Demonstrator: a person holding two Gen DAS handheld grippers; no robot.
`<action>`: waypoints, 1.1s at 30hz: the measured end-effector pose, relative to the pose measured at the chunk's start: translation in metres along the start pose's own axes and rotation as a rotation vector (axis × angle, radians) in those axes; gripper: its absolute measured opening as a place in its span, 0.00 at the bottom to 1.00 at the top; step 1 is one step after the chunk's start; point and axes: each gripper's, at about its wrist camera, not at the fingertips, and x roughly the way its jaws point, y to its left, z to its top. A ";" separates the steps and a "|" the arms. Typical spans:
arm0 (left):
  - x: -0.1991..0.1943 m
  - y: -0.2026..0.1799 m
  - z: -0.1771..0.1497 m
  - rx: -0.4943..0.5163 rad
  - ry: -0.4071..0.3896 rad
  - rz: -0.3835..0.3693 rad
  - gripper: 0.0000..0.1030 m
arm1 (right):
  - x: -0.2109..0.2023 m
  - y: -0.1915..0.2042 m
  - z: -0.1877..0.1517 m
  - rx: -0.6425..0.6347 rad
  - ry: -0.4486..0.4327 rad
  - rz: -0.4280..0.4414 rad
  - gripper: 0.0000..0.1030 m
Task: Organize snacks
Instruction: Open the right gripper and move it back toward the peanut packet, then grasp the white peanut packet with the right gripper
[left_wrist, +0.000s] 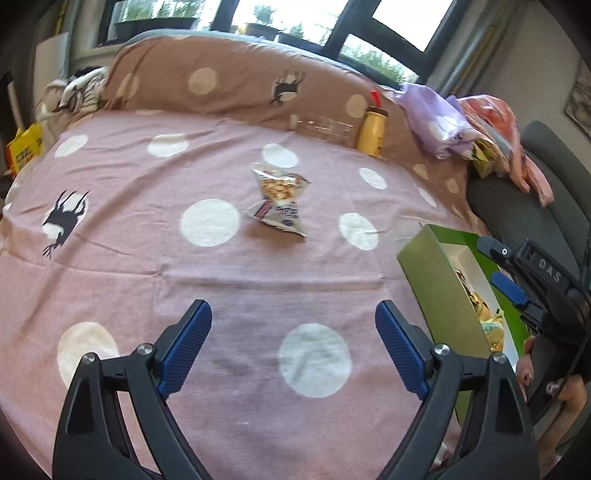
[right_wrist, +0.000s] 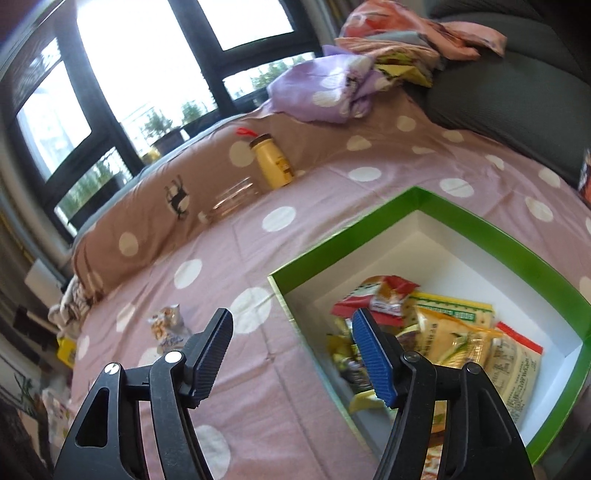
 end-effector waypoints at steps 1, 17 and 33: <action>-0.002 0.003 0.000 -0.009 -0.003 0.007 0.89 | 0.001 0.005 -0.002 -0.016 0.005 0.004 0.68; -0.016 0.060 0.013 -0.141 -0.027 0.127 0.98 | 0.070 0.105 -0.018 -0.207 0.197 0.148 0.79; -0.014 0.071 0.016 -0.148 -0.004 0.213 0.98 | 0.178 0.161 -0.027 -0.277 0.317 0.179 0.52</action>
